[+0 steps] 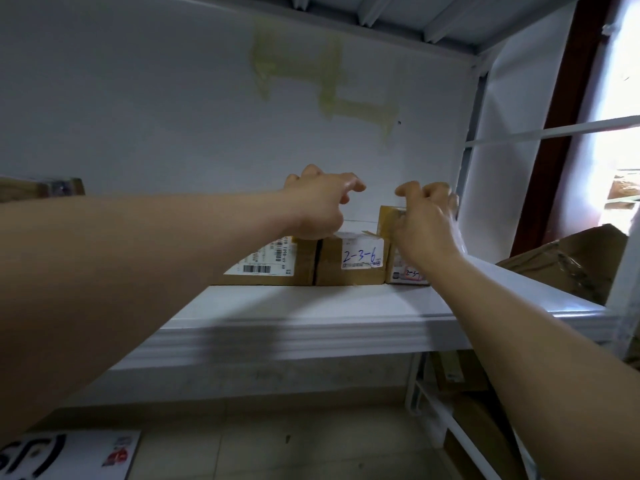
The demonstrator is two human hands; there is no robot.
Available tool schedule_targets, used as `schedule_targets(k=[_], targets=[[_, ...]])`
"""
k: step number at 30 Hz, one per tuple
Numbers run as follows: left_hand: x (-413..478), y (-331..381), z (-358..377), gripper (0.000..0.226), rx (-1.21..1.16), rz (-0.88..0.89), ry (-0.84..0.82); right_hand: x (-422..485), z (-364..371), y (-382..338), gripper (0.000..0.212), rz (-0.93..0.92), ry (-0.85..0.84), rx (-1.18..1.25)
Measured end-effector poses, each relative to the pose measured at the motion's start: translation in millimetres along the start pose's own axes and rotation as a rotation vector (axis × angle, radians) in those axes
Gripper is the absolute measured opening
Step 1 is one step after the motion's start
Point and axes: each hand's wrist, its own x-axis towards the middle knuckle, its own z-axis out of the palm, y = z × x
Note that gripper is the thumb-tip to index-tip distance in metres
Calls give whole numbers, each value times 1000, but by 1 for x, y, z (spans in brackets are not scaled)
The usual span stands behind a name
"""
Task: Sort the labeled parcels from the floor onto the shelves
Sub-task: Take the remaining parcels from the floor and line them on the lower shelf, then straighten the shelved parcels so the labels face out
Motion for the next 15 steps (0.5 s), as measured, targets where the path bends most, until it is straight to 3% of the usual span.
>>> schedule_targets(k=[4,6,8,12,15], targets=[[-27,-19,-13,43,35,11,253,-24,3,-63,20,-122,104,188],[-50,-39,-19,23,51,9,435,-39,8,-101,29,-165,78,277],[-80,-62,-27,24,111,41,542,-55,12,-138,32,-169,17,336],[-144,-115,-49,26,184,133,531,-83,16,-205,28,-165,-50,443],[-185,-155,-63,29,181,107,594,-102,24,-253,35,-183,-21,610]])
